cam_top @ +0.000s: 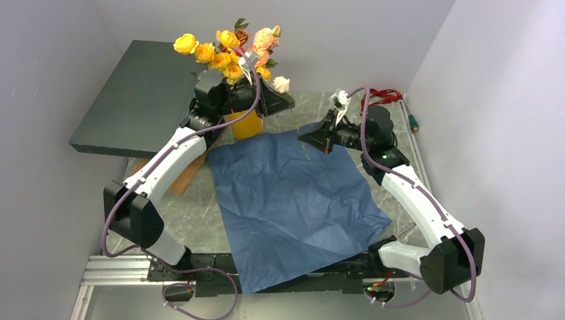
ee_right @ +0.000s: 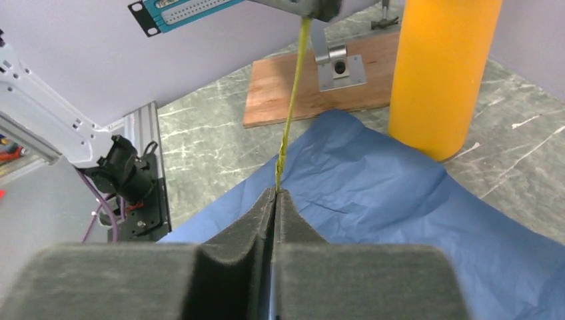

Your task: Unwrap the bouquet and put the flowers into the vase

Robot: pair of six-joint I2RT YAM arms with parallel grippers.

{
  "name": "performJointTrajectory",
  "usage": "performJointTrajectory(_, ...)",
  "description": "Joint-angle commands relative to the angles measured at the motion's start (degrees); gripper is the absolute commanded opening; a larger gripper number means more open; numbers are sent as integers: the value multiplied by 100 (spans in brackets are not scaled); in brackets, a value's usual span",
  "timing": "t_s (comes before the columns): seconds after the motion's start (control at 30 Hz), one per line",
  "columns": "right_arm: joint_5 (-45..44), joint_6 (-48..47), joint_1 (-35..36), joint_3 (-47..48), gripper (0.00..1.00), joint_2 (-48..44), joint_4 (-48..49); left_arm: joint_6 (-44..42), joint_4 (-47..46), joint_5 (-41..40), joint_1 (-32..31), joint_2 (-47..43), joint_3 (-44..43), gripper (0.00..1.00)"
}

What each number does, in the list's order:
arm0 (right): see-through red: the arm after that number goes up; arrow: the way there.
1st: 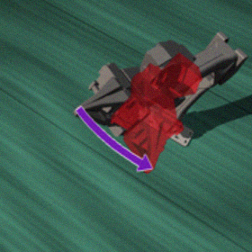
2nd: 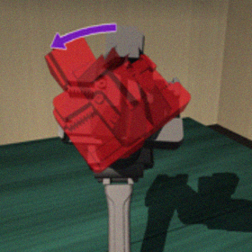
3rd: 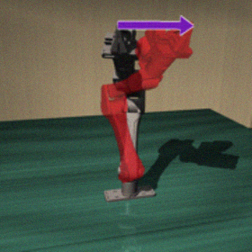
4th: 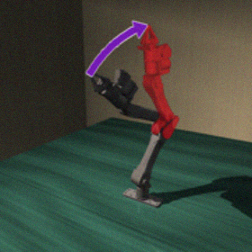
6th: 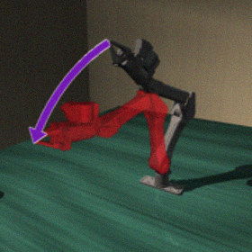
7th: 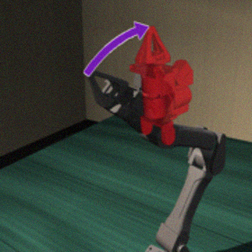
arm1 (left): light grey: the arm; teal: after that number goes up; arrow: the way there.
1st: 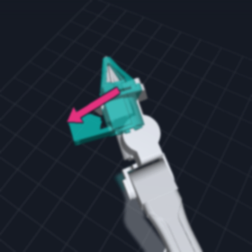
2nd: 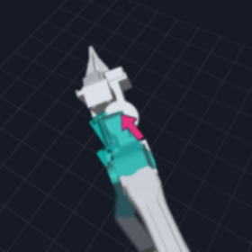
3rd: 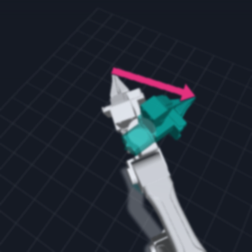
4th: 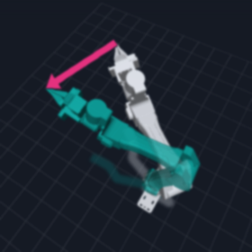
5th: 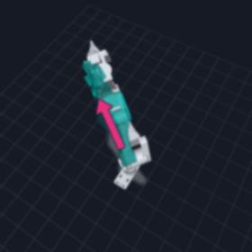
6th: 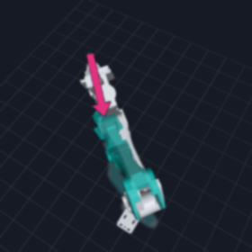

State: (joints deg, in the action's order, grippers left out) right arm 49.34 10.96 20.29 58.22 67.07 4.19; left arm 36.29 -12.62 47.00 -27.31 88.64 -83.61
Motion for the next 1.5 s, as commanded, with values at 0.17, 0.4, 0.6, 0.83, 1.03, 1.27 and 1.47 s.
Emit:
performJointTrajectory(0.17,-248,91,27,246,75,-195,-306,-1249,496,-49,189,-299,-700,0)
performJointTrajectory(0.4,-486,-183,12,270,87,-368,-858,-3388,2053,-1269,384,-282,-1705,0)
performJointTrajectory(0.6,-551,-308,10,284,89,-309,-974,-4725,2395,-2360,384,-192,-2056,0)
performJointTrajectory(0.83,-530,-426,-25,365,89,-198,-1078,-5348,2274,-2747,376,27,-2318,0)
performJointTrajectory(1.03,-533,-550,-76,410,89,-180,-1246,-5864,2182,-2943,376,64,-2149,0)
performJointTrajectory(1.27,-448,-585,-103,424,89,-95,-1277,-5994,1691,-3030,392,65,-1694,0)
performJointTrajectory(1.47,-418,-653,-137,419,89,-62,-1332,-5810,1306,-2896,608,148,-1169,0)
